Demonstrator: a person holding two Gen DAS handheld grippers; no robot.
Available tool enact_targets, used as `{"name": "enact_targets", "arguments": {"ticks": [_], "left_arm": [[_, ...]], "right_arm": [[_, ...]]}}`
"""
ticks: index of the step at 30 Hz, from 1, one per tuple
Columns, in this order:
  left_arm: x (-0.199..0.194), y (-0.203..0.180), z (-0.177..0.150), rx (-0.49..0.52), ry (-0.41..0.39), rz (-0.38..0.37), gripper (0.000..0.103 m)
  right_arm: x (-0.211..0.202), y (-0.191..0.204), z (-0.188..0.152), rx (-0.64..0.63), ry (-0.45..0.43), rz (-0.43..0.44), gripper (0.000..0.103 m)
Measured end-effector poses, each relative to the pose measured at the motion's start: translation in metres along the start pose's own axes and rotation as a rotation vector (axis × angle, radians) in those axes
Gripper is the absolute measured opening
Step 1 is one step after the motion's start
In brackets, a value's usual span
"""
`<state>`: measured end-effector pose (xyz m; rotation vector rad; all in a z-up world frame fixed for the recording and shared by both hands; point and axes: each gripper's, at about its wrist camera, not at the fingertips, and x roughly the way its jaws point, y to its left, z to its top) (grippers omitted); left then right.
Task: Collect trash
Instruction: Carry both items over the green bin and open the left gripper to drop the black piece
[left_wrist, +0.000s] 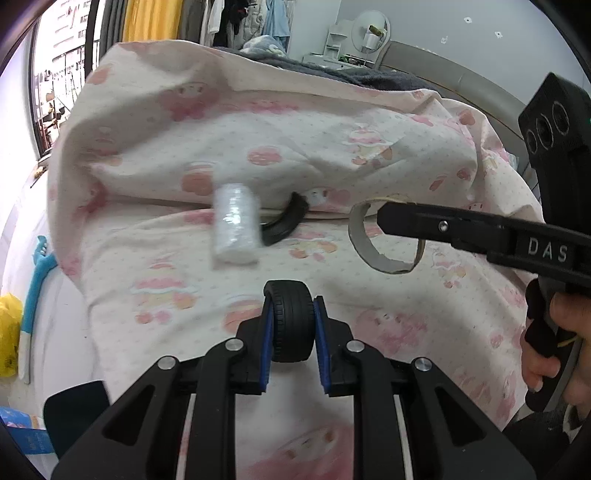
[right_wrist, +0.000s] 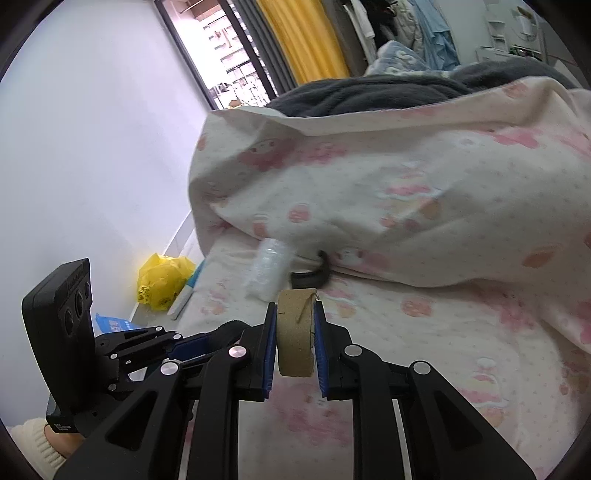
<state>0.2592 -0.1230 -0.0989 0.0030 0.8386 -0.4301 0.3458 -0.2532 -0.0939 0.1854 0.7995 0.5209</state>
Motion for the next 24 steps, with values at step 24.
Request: {"name": "enact_targets", "arguments": {"ticks": [24], "left_arm": [[-0.057,0.117,-0.039,-0.095,0.041,0.139,0.022]], "right_arm": [[0.067,0.127,0.010,-0.142,0.050,0.142,0.018]]}}
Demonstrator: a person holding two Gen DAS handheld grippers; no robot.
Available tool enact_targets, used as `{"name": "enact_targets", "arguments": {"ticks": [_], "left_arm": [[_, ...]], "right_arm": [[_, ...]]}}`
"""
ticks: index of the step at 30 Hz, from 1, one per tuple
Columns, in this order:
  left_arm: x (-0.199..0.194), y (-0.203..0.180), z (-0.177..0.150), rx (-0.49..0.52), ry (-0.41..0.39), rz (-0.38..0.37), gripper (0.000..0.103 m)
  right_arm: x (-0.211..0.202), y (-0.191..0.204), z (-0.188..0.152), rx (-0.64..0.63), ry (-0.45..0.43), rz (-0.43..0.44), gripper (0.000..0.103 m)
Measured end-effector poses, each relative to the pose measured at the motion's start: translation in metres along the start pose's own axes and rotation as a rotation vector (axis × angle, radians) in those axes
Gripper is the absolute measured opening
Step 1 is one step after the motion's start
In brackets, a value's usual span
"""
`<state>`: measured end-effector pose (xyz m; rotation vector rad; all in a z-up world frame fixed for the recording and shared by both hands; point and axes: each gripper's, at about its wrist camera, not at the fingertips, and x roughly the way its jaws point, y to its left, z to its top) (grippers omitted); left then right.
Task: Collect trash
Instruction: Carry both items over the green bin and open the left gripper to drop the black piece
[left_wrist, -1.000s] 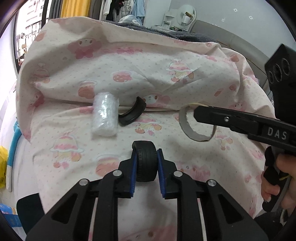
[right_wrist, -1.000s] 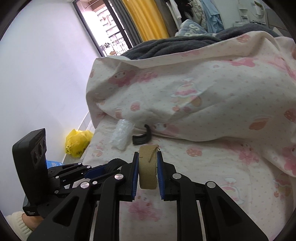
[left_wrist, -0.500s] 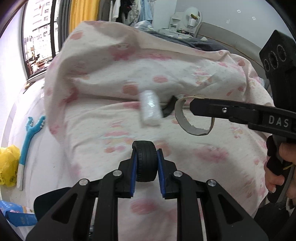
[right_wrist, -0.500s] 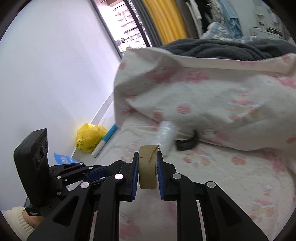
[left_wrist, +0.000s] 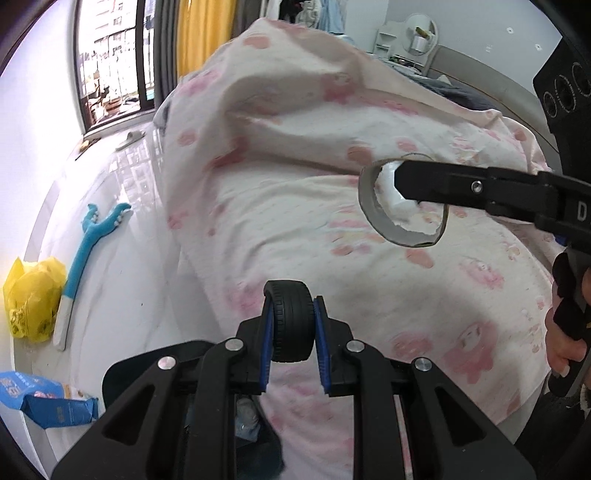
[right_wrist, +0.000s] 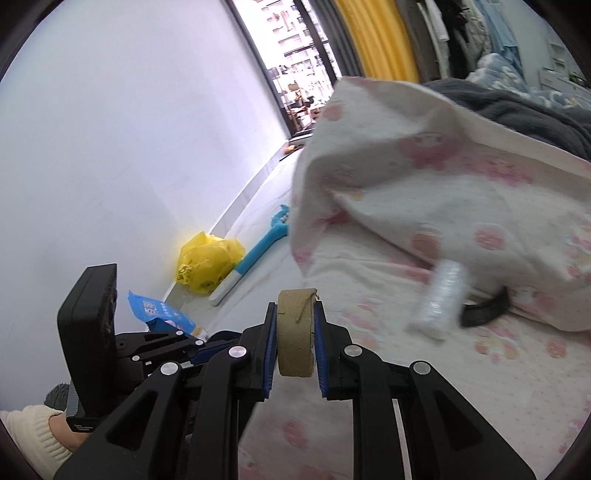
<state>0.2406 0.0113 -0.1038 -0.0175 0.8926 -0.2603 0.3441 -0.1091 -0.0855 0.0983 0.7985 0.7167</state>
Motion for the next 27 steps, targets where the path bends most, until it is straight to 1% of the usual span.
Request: {"name": "enact_targets", "arguments": {"ticks": [8,18,27], "left_arm": [[-0.001,0.037,-0.015,-0.071,0.060,0.017,0.022],[0.002,0.076,-0.036,-0.115,0.135,0.058,0.022],[0.011,0.108,-0.065,-0.162,0.241,0.056,0.022]], "right_arm": [[0.026,0.036,0.000,-0.052,0.035,0.030,0.018],[0.056,0.074,-0.001,-0.095,0.079,0.073,0.018],[0.082,0.111,-0.012,-0.144,0.138,0.106,0.019]]}}
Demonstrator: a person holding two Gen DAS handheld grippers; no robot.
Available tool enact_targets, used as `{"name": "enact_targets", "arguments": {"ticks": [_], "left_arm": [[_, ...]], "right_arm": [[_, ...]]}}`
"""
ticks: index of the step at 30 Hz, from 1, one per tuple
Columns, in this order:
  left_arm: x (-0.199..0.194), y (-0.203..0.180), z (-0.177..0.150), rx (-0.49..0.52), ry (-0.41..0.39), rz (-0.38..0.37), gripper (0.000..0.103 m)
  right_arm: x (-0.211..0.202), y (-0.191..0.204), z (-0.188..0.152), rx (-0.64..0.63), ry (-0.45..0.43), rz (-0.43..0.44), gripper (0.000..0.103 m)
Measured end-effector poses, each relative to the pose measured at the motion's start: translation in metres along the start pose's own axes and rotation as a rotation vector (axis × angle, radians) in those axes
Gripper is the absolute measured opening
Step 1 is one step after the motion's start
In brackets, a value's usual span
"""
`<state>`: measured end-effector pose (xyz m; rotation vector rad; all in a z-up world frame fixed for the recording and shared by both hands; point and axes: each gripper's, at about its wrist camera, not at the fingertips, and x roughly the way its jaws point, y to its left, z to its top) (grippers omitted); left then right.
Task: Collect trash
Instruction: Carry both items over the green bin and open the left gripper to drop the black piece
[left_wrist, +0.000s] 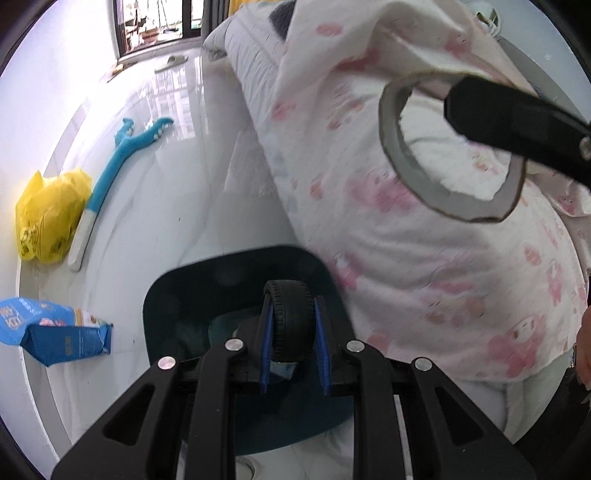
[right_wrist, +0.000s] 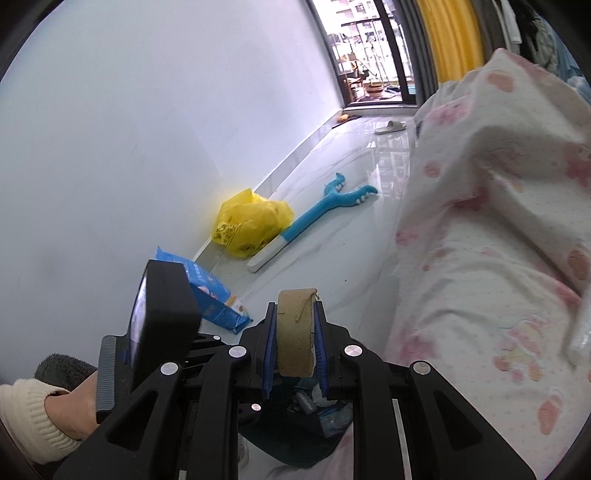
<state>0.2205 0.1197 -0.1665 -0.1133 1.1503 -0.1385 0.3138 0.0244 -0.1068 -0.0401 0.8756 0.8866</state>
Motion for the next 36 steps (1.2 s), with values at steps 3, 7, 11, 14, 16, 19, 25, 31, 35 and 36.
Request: {"name": "enact_targets", "arguments": {"ticks": [3,7,11,14,16,19,25,31,35,36], "left_arm": [[0.008,0.013,-0.007,-0.025,0.041,0.003,0.022],[0.018,0.032,-0.017,-0.068,0.099,-0.006,0.022],[0.025,0.045,-0.027,-0.086,0.155,-0.009,0.023],[0.028,0.051,-0.033,-0.088,0.184,-0.006,0.037],[0.027,0.055,-0.037,-0.092,0.196,-0.003,0.051],[0.023,0.060,-0.040,-0.099,0.193,0.003,0.057],[0.013,0.077,-0.043,-0.124,0.170,0.022,0.069],[0.001,0.092,-0.046,-0.138,0.145,0.044,0.072],[-0.010,0.101,-0.047,-0.144,0.116,0.053,0.074],[-0.013,0.103,-0.047,-0.145,0.105,0.055,0.075]], "right_arm": [[0.010,0.008,0.000,-0.008,0.021,0.005,0.019],[0.023,0.016,0.002,-0.014,0.050,0.014,0.019],[0.038,0.023,0.003,-0.020,0.080,0.030,0.019],[0.047,0.027,0.002,-0.025,0.097,0.033,0.019],[0.053,0.029,0.002,-0.024,0.108,0.034,0.019],[0.064,0.031,0.002,-0.017,0.126,0.040,0.018],[0.087,0.036,-0.001,-0.020,0.168,0.027,0.018],[0.110,0.033,-0.007,-0.011,0.220,0.008,0.018],[0.126,0.034,-0.014,-0.012,0.260,-0.007,0.018],[0.130,0.035,-0.016,-0.012,0.271,-0.010,0.018]]}}
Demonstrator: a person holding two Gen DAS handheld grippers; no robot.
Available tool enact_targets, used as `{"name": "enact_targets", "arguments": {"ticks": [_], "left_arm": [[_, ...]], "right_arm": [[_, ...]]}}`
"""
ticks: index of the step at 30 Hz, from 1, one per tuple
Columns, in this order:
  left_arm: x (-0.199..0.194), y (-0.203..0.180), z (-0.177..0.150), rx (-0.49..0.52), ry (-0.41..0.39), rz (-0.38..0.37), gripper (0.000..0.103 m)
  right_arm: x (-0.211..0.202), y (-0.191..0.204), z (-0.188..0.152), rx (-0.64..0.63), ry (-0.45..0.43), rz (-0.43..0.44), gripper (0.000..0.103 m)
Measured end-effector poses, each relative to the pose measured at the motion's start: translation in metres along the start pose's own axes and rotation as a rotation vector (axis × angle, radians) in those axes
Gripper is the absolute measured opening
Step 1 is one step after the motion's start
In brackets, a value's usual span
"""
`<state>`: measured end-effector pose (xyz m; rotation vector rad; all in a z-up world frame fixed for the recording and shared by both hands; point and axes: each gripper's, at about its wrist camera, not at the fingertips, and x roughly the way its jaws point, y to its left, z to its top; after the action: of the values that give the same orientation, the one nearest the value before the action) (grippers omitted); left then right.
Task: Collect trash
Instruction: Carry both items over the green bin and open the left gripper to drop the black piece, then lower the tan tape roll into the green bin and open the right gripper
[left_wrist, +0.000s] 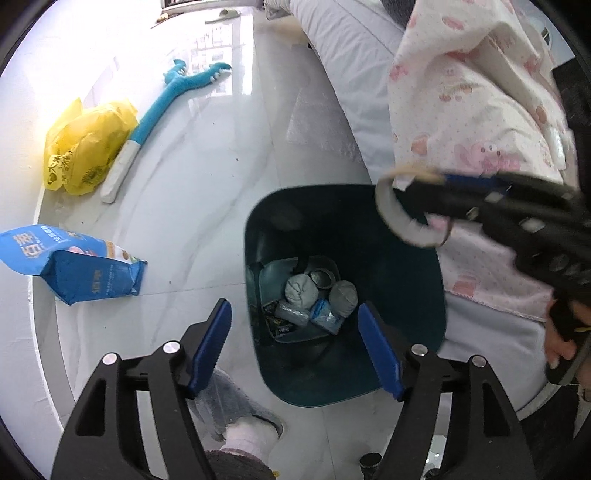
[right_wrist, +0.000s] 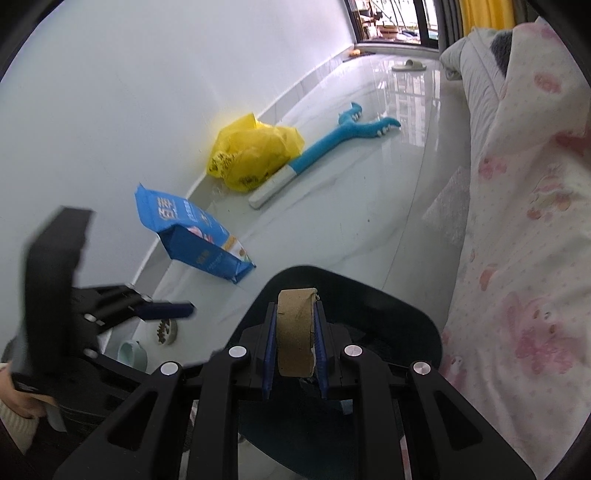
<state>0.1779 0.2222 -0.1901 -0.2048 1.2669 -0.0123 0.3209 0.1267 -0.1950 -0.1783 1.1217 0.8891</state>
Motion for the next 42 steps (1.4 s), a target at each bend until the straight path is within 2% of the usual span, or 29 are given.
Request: {"name": "enact_targets", "arguments": {"ticks": [6,16,24,29,31,32,33,40,42], "left_arm": [[-0.023,0.008,0.000,0.008,-0.093,0.016,0.077],[-0.068,0.016,0.004,-0.003,-0.311,0.038,0.077],[-0.102,-0.001,0.008,0.046,-0.467,0.036,0.078],[-0.118,-0.015,0.012,0.081,-0.556,0.035,0.083],[-0.124,-0.019,0.012,0.093,-0.583,0.036,0.083],[-0.127,-0.023,0.012,0.097,-0.600,0.036,0.083],[-0.128,-0.024,0.012,0.099,-0.609,0.036,0.083],[-0.148,-0.047,0.018,0.126,-0.706,0.040,0.087],[-0.151,-0.053,0.020,0.126,-0.722,0.042,0.087]], "right_arm": [[0.026,0.002,-0.008,0.012,0.069,-0.016,0.019],[0.061,0.004,-0.020,0.018,0.169,-0.028,0.019],[0.073,0.005,-0.032,0.000,0.240,-0.049,0.019],[0.069,0.004,-0.036,-0.011,0.256,-0.066,0.019],[0.066,0.004,-0.036,-0.015,0.252,-0.073,0.025],[0.064,0.004,-0.036,-0.017,0.250,-0.074,0.035],[0.062,0.005,-0.036,-0.019,0.249,-0.073,0.041],[0.044,0.010,-0.038,-0.052,0.229,-0.070,0.041],[0.035,0.010,-0.036,-0.060,0.206,-0.075,0.045]]}}
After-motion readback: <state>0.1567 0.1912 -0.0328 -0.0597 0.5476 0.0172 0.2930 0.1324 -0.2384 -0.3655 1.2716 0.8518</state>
